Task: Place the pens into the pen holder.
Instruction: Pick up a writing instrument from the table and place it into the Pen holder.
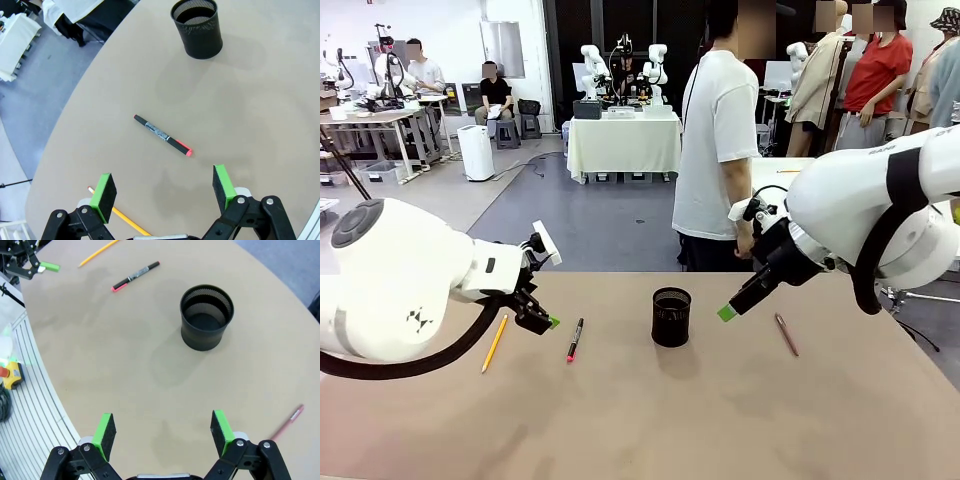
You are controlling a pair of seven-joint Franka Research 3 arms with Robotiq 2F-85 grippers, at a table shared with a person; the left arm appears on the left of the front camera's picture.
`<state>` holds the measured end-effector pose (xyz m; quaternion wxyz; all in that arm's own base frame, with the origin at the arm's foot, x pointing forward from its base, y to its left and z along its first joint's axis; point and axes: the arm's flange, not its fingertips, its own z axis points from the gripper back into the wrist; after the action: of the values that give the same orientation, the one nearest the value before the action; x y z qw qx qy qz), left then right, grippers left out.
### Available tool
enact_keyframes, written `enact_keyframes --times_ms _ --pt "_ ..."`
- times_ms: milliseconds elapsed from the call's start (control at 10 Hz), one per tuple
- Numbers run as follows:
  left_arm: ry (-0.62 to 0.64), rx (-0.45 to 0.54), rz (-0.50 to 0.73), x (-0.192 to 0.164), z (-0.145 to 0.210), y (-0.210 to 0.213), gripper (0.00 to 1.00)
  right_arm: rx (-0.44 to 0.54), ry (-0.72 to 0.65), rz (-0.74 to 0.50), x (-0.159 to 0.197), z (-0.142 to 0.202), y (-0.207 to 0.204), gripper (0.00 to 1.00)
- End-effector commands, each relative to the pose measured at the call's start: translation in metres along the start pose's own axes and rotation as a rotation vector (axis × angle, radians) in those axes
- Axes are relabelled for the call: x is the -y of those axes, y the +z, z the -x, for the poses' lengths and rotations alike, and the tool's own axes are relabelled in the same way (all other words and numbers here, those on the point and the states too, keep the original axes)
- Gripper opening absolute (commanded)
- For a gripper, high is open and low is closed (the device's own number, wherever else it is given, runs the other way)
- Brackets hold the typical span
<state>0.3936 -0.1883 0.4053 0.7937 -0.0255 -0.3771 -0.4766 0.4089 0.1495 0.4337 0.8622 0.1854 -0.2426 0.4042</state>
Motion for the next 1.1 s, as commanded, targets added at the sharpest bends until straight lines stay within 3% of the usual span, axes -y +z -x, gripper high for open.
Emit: enact_keyframes --times_ms 0,200,400,800,1000 --pt "0.0 0.0 0.001 0.0 0.0 0.0 1.0 0.011 -0.02 -0.013 0.001 -0.001 -0.001 1.0" --pt "0.031 -0.142 0.192 -0.017 0.001 0.009 1.0 0.009 0.033 -0.028 0.006 -0.005 0.012 1.0" --pt "0.073 -0.096 0.334 -0.032 -0.001 0.033 1.0 0.044 0.082 -0.09 0.014 -0.011 0.035 1.0" --pt "0.016 0.103 0.203 -0.054 0.007 0.112 1.0 0.038 0.16 -0.147 0.034 -0.03 0.103 1.0" --pt "-0.004 0.116 0.135 -0.066 0.015 0.145 1.0 0.089 0.206 -0.135 0.051 -0.042 0.147 1.0"
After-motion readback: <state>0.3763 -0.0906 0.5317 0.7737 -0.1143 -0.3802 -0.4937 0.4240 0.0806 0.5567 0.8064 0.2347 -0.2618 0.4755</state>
